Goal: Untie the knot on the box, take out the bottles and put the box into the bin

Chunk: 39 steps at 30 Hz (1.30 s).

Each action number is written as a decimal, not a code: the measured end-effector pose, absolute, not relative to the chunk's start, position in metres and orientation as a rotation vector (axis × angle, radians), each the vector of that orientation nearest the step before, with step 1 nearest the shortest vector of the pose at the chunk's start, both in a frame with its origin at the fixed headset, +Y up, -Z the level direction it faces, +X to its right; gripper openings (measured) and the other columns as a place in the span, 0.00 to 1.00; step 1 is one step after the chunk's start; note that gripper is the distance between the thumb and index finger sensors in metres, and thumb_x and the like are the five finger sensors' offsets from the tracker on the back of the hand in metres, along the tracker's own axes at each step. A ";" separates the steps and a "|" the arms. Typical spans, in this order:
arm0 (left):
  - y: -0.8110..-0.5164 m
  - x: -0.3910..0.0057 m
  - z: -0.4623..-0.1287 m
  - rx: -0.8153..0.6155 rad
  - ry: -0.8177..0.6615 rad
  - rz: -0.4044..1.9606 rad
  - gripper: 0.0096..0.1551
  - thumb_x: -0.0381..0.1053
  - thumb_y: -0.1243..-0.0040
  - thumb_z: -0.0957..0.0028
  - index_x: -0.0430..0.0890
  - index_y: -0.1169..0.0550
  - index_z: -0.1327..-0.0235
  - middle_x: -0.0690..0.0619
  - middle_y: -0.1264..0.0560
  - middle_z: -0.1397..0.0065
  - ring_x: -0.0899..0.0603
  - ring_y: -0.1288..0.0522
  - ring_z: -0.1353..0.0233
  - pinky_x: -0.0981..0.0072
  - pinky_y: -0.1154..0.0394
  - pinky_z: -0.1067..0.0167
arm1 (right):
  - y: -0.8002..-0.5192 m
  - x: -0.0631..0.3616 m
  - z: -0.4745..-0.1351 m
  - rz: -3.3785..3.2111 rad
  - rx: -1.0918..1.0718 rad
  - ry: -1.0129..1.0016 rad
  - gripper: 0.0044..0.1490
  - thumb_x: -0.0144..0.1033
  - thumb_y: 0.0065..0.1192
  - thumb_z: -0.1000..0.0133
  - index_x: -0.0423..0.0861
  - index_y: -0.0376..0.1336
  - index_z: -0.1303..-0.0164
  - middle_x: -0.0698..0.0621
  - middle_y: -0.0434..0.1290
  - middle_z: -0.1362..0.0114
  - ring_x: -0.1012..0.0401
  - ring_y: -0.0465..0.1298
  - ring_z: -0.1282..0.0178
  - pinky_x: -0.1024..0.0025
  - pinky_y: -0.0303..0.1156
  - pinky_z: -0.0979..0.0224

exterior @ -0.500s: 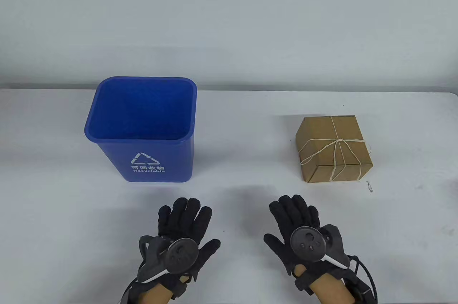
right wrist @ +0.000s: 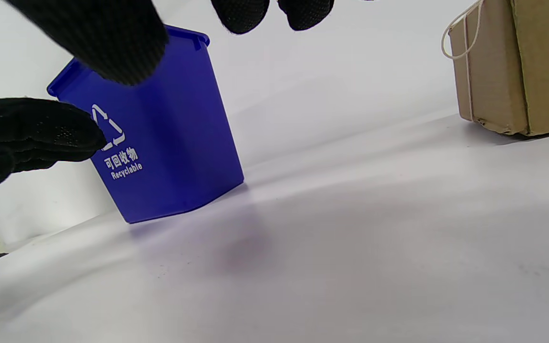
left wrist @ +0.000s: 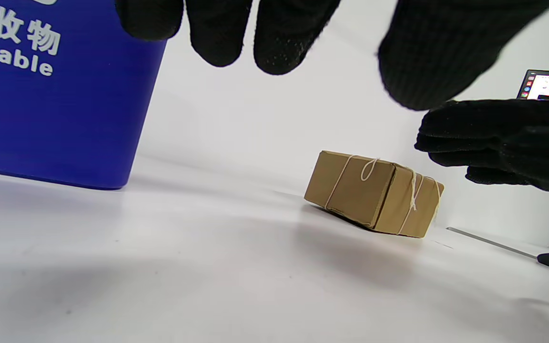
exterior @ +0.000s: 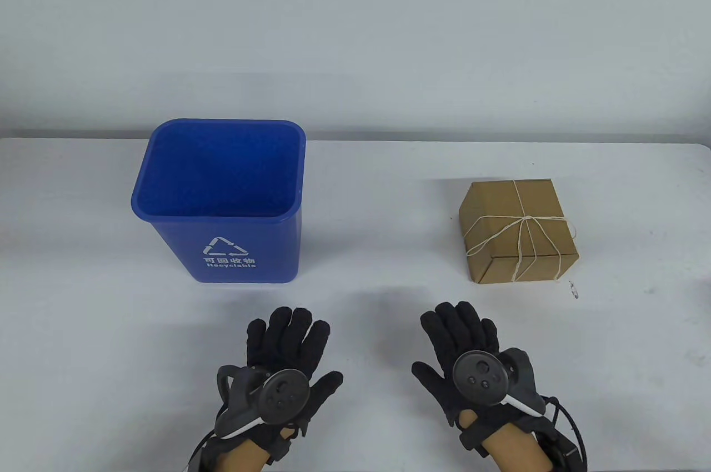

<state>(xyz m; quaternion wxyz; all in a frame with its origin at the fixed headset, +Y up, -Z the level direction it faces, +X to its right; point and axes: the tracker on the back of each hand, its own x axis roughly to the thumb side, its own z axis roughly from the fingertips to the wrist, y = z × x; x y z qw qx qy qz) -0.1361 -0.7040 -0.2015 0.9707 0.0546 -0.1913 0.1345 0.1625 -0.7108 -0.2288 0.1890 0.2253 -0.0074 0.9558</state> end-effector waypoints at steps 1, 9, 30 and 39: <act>-0.704 -0.136 -0.202 0.108 -0.387 0.272 0.52 0.70 0.40 0.49 0.48 0.40 0.15 0.38 0.45 0.14 0.21 0.49 0.15 0.17 0.57 0.29 | -0.711 0.163 -0.229 2.691 0.631 -0.022 0.50 0.56 0.53 0.44 0.43 0.40 0.20 0.40 0.40 0.16 0.30 0.40 0.20 0.23 0.37 0.32; -0.704 -0.138 -0.203 0.112 -0.370 0.285 0.53 0.69 0.41 0.49 0.48 0.44 0.14 0.38 0.46 0.14 0.22 0.49 0.15 0.17 0.57 0.29 | -0.712 0.183 -0.241 2.692 0.539 -0.024 0.49 0.54 0.53 0.44 0.43 0.40 0.20 0.40 0.40 0.16 0.30 0.39 0.21 0.23 0.37 0.32; -0.706 -0.142 -0.205 0.102 -0.348 0.286 0.53 0.68 0.40 0.49 0.48 0.43 0.14 0.38 0.45 0.14 0.22 0.48 0.16 0.17 0.57 0.29 | -0.712 0.255 -0.296 2.793 0.127 -0.052 0.49 0.51 0.56 0.43 0.45 0.38 0.21 0.43 0.33 0.17 0.31 0.34 0.20 0.24 0.34 0.31; -0.707 -0.141 -0.206 0.086 -0.346 0.280 0.53 0.68 0.40 0.49 0.47 0.43 0.15 0.39 0.44 0.14 0.23 0.48 0.16 0.18 0.57 0.29 | -0.697 0.279 -0.321 2.841 0.034 -0.096 0.52 0.51 0.58 0.44 0.44 0.36 0.21 0.43 0.31 0.17 0.31 0.33 0.21 0.25 0.34 0.31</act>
